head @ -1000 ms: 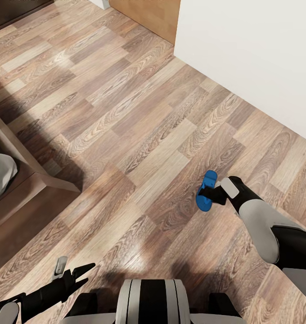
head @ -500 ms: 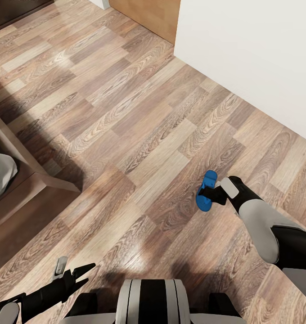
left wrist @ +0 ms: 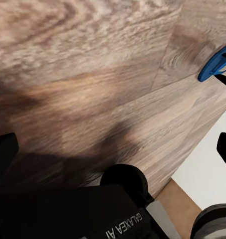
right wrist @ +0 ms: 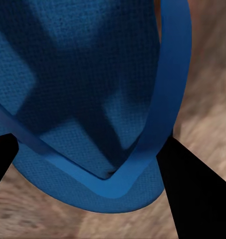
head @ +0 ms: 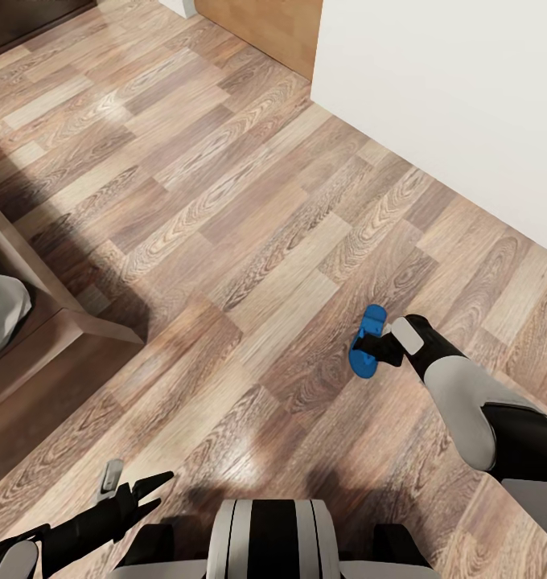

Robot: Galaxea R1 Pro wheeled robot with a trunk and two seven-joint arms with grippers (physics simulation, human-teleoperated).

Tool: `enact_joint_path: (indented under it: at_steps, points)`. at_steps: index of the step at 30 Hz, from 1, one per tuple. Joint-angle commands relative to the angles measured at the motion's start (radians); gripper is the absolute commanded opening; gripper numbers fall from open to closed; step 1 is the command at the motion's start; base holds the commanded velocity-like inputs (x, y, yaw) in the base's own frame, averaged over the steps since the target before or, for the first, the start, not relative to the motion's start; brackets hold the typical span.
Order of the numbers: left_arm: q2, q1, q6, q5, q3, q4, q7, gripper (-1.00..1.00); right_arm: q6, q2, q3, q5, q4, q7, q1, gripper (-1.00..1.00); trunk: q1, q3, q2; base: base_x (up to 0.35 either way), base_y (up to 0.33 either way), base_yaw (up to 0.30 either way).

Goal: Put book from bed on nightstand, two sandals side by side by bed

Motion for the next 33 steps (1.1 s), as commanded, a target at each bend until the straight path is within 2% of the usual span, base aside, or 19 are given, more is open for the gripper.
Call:
enact_joint_path:
  at_steps: [1,26,33]
  points:
    - [0.000,-0.001,0.005,-0.003,0.001,0.000,-0.005,1.00,0.000,0.001,-0.006,-0.024,-0.002,-0.007,0.001,-1.00,0.010,0.003,0.000,0.000,0.000,0.000]
    - [0.002,-0.001,0.005,-0.008,0.004,0.000,-0.004,1.00,0.000,0.002,-0.005,-0.025,-0.002,-0.008,0.001,-1.00,-0.001,0.100,0.006,0.000,0.000,0.000]
    - [0.007,-0.001,0.005,-0.011,0.009,0.000,-0.001,1.00,-0.005,0.001,-0.017,-0.024,-0.002,-0.001,0.002,-1.00,-0.004,0.127,0.008,0.000,0.000,0.000]
